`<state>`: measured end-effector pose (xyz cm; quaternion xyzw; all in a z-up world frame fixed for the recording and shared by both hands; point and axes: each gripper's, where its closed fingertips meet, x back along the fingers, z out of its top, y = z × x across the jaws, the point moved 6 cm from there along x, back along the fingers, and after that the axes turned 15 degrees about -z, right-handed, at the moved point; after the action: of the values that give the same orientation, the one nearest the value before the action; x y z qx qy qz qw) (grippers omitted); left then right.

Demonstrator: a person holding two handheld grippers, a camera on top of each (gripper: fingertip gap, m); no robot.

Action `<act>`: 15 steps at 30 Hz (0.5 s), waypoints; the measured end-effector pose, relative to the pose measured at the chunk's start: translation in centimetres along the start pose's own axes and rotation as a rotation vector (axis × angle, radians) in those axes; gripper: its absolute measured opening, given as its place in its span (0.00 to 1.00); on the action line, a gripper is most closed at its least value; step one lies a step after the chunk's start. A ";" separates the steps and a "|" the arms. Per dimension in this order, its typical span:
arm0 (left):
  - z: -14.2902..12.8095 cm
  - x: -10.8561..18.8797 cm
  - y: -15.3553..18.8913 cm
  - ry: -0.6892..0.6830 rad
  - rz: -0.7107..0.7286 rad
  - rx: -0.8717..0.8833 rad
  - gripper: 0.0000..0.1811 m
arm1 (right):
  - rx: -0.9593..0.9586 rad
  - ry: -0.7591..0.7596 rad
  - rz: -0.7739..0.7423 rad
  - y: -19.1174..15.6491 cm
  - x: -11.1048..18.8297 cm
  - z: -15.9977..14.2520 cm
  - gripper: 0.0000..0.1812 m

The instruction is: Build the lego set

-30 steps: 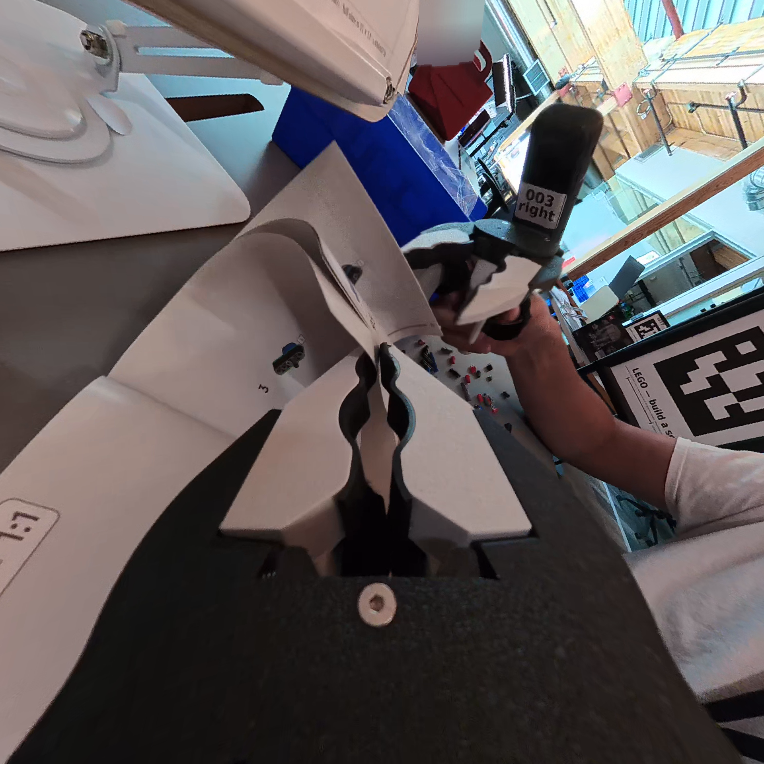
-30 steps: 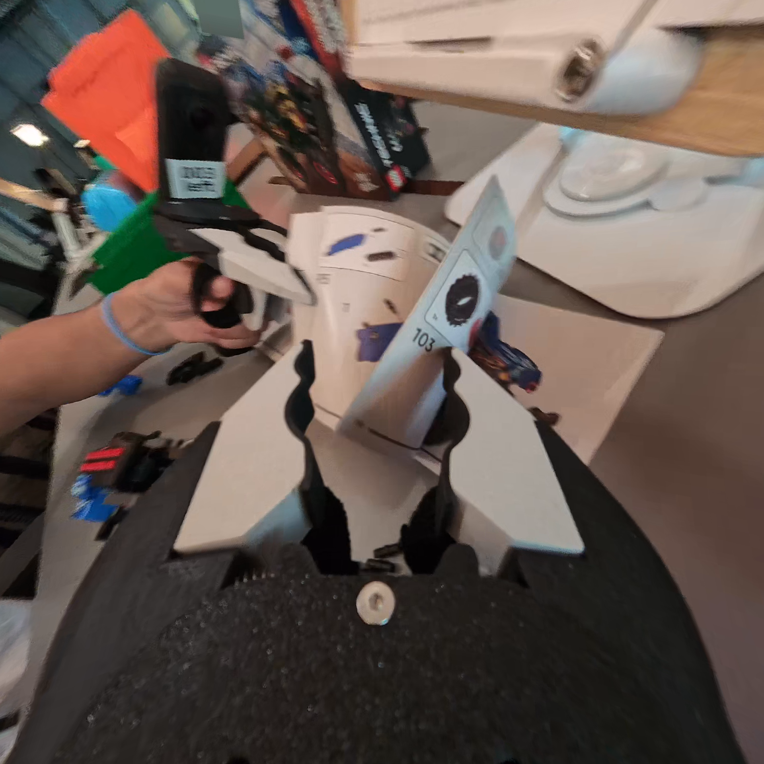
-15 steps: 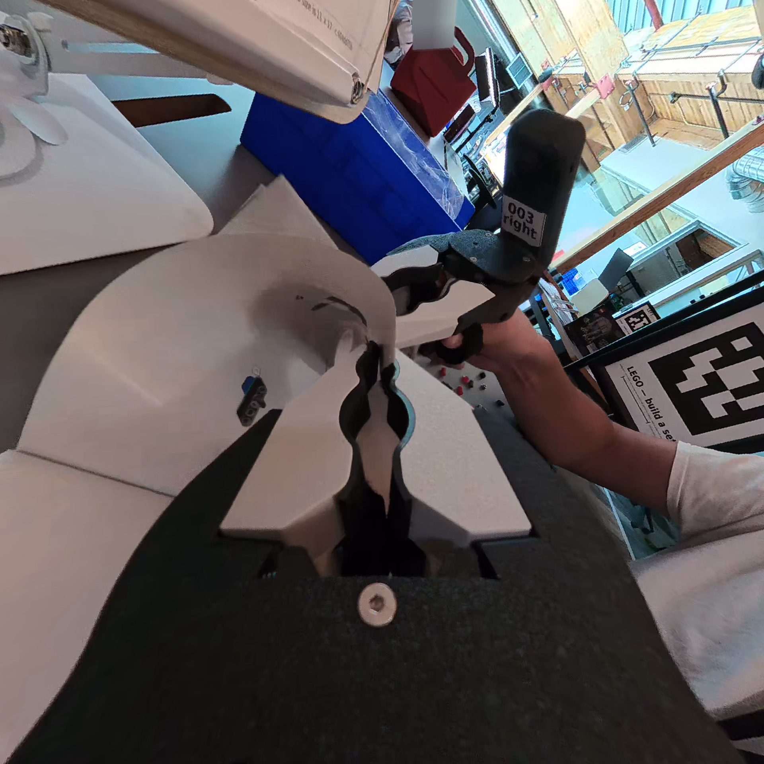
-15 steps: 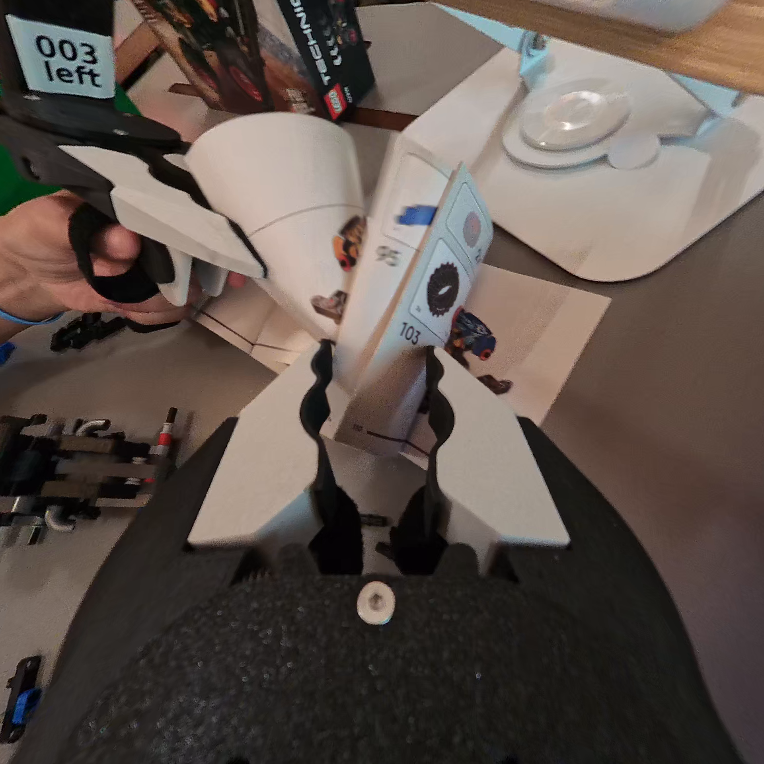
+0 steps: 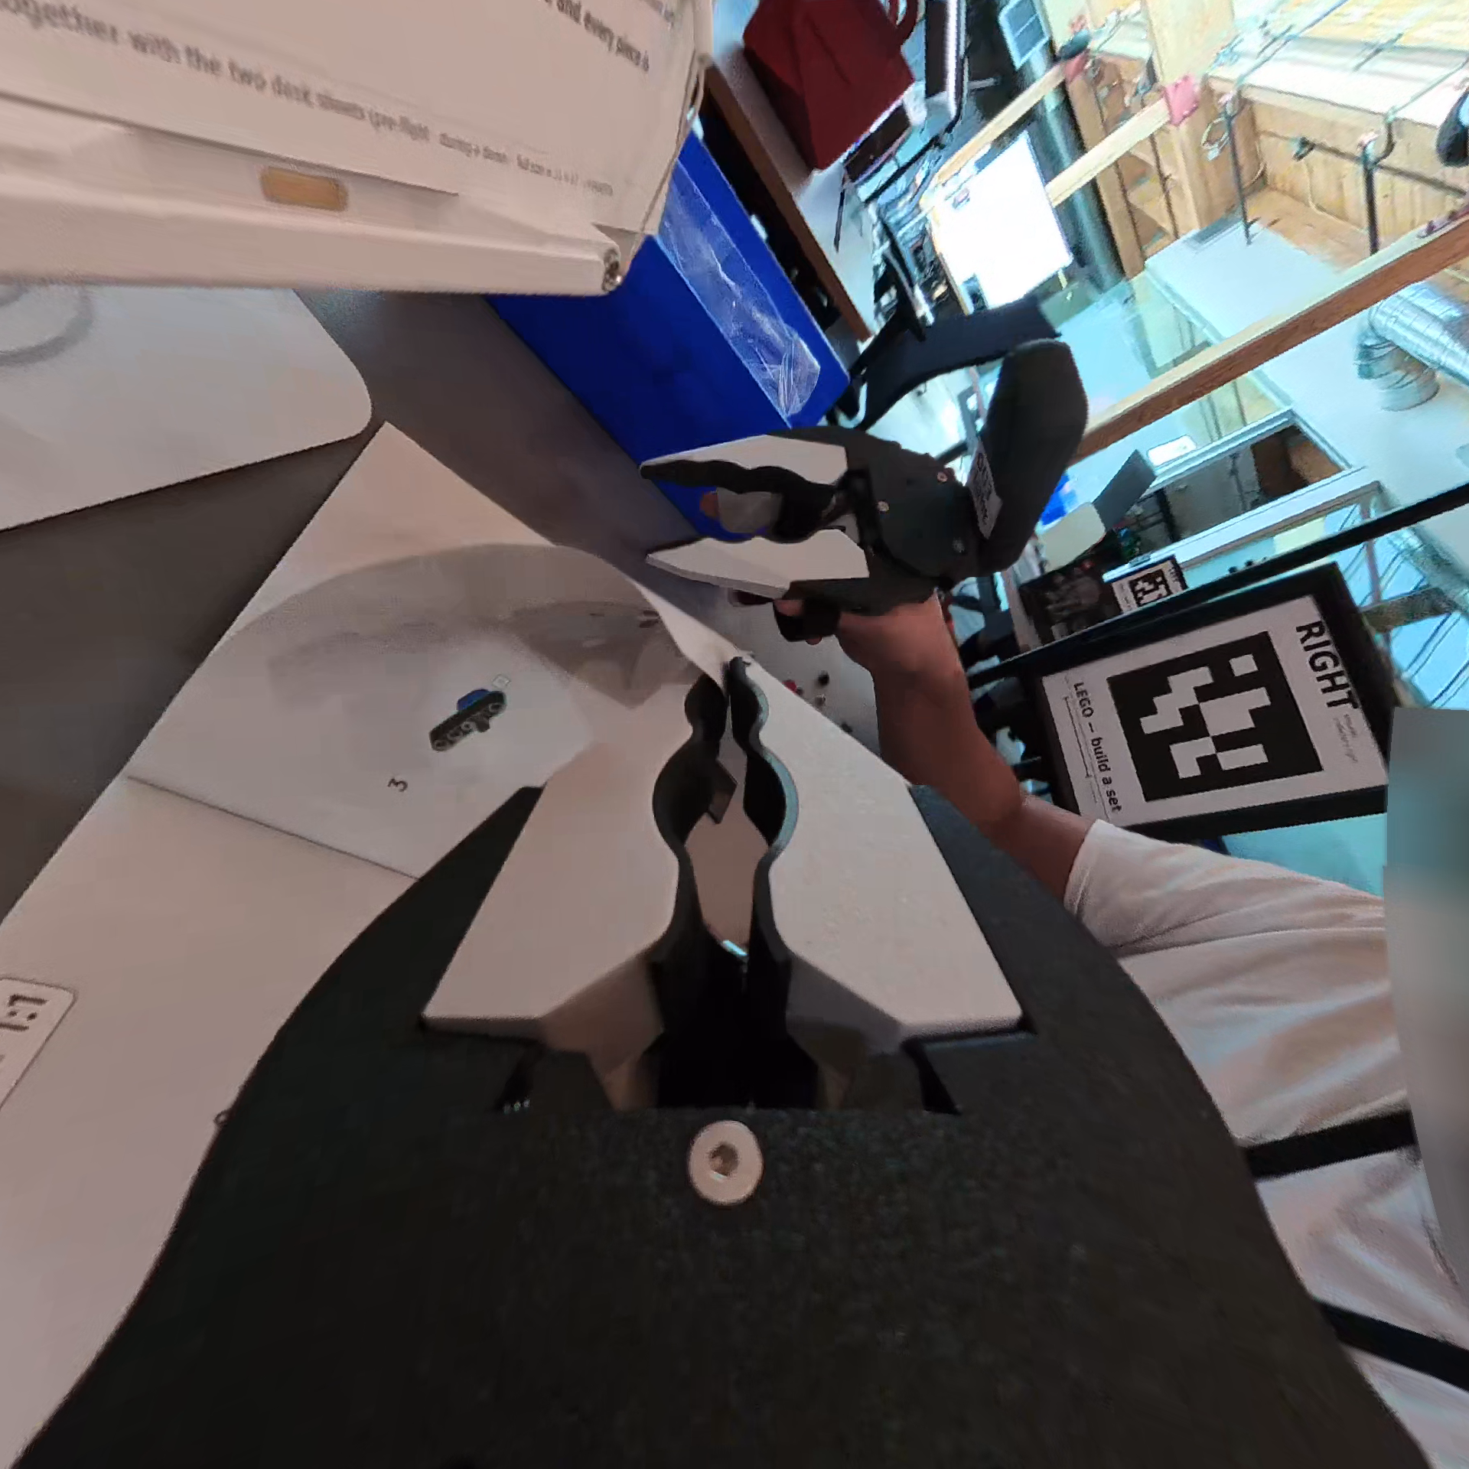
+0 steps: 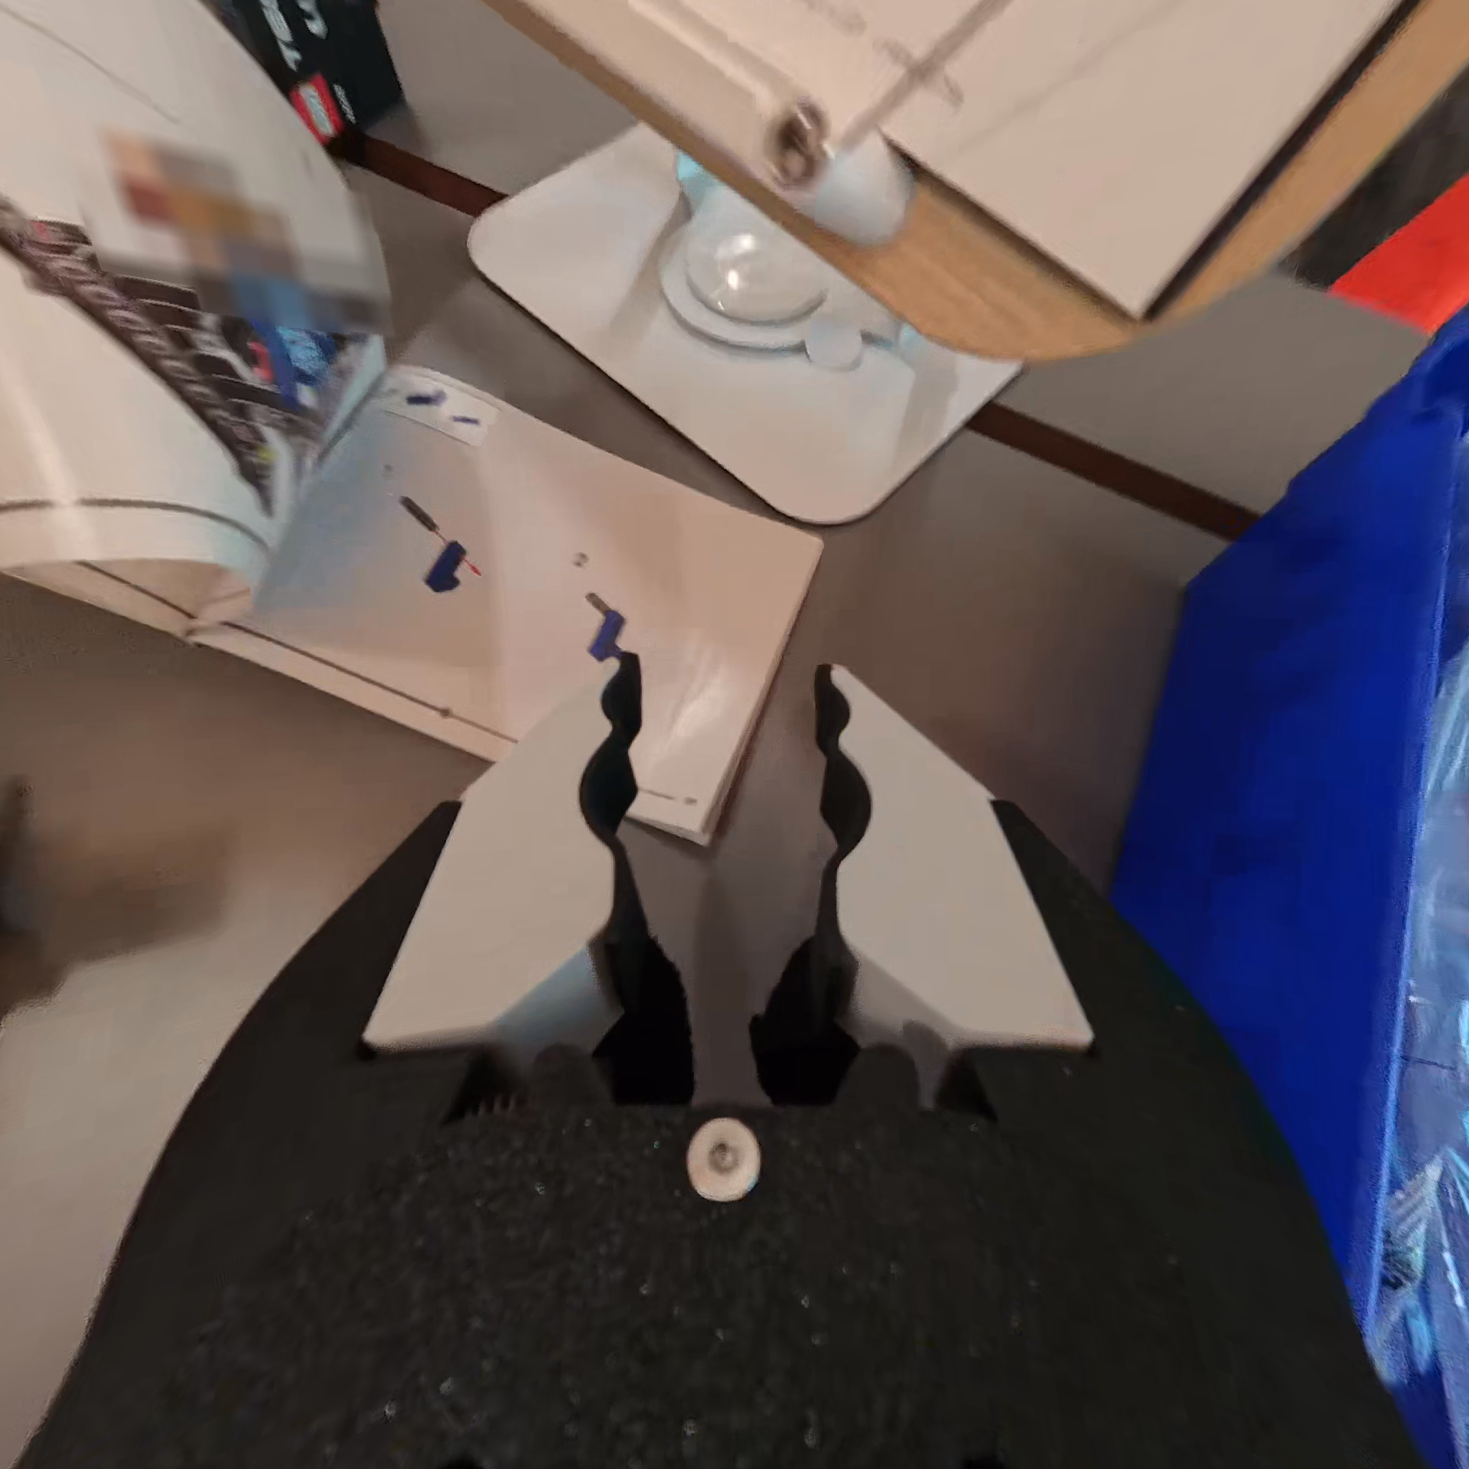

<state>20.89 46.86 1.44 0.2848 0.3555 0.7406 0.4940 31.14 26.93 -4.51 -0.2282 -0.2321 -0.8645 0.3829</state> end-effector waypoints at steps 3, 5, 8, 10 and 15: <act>0.8 0.7 1.2 -0.129 0.105 -0.003 0.00 | 0.065 0.069 0.055 -3.3 1.0 1.0 0.22; 0.3 2.1 2.0 -0.220 0.160 -0.002 0.00 | 0.127 0.088 0.064 -5.0 1.2 1.0 0.22; -1.7 5.8 2.7 -0.313 0.240 0.016 0.00 | 0.200 0.094 0.086 -6.8 1.1 0.6 0.20; -3.3 9.0 2.5 -0.307 0.281 0.074 0.00 | 0.223 0.079 0.138 -8.0 0.8 0.6 0.19; -6.6 14.5 0.3 -0.300 0.311 0.208 0.00 | 0.283 0.077 0.373 -13.2 0.5 2.6 0.13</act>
<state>10.60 58.73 -1.15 0.4923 0.3044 0.7166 0.3893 21.28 36.09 -5.13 -0.1778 -0.2902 -0.7458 0.5727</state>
